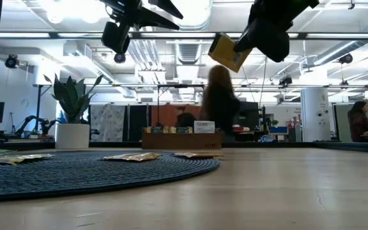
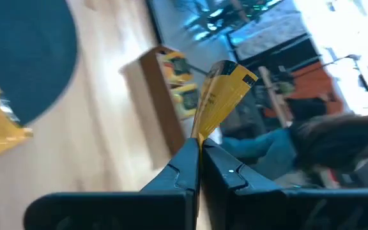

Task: Pick & Place Tea
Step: Put the orange tea bag into the left section of the wooden organizer

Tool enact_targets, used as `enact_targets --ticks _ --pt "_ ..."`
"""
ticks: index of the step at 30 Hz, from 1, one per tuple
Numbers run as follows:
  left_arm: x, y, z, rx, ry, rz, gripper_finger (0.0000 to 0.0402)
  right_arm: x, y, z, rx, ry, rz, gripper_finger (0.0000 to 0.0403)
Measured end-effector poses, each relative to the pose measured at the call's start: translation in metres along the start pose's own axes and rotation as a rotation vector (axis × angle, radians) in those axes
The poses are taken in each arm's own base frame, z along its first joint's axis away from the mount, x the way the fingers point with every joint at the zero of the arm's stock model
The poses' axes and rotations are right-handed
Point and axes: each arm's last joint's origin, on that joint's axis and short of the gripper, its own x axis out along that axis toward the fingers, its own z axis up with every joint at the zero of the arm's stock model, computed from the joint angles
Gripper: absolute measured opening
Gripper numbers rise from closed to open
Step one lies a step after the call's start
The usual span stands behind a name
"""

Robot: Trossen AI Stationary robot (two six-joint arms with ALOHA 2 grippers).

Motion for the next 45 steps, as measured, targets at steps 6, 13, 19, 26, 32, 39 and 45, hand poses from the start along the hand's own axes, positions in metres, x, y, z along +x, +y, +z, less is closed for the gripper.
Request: enact_targets --ticks 6,13,19,26,32,39,45 --pt "0.0 0.001 0.0 0.001 0.004 0.008 0.008 0.0 -0.003 0.001 0.002 -0.008 -0.098 0.0008" --pt "0.0 0.003 0.0 0.005 -0.012 0.014 0.008 -0.006 -0.003 0.004 0.014 -0.028 -0.092 0.0008" --pt "0.003 0.003 0.007 0.025 -0.045 0.015 0.008 -0.011 -0.002 0.006 0.046 -0.044 -0.045 0.0008" --pt "0.003 0.012 0.006 0.15 -0.029 0.103 0.008 -0.005 0.001 0.012 0.406 0.039 0.388 0.0008" --pt "0.003 0.022 0.004 0.247 0.005 0.187 0.008 0.002 0.011 0.025 0.541 -0.004 0.902 0.0008" --pt "0.0 0.023 -0.003 0.43 0.155 0.168 0.008 0.032 0.003 0.025 0.742 0.017 1.091 0.0008" --pt "-0.006 0.022 -0.017 0.64 0.254 0.118 0.008 0.053 -0.008 0.027 0.856 -0.044 1.322 0.0008"
